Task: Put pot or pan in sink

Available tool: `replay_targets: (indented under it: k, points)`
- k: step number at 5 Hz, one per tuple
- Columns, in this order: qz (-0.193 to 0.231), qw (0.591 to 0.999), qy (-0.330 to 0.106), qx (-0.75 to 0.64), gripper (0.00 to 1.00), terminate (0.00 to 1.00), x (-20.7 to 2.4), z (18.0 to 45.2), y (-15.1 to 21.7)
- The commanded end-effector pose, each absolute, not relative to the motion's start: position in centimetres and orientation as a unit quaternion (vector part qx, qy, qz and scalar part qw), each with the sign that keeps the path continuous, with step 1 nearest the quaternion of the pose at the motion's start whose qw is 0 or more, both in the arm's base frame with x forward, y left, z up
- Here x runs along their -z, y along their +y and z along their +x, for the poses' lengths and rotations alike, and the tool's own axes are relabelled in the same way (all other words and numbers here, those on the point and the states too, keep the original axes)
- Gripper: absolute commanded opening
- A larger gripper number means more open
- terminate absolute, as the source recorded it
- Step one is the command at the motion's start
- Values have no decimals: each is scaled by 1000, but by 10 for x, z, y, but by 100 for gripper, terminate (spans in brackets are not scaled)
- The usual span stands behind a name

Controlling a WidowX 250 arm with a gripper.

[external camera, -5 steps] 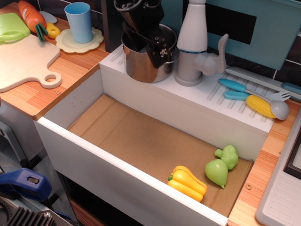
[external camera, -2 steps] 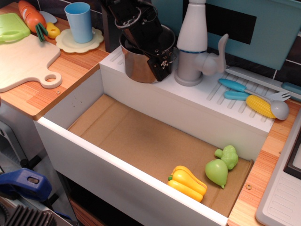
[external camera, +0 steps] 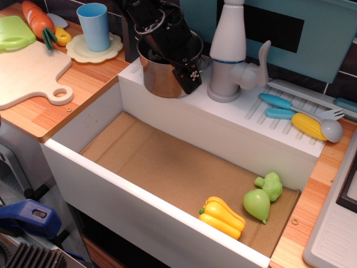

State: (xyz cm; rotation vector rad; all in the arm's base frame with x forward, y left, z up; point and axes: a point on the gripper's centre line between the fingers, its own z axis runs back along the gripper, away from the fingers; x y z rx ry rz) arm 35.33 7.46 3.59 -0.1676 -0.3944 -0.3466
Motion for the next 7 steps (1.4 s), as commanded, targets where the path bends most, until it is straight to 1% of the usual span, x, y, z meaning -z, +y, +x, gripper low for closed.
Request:
replay_targets:
  k: [1,2,3,4,5,6,7]
  points:
    - [-47,967,-189,166,0,0,-57,356,79]
    - [-36,975,-174,130,0,0,-69,342,68]
    - [-32,983,-156,90,0,0,-74,322,66]
    - [-12,990,-134,49,0,0,-81,306,61]
    - [3,993,-116,-5,0,0,-68,293,58]
    - [15,992,-116,-38,0,0,-50,287,53]
    - [14,990,-132,-42,0,0,-29,288,52]
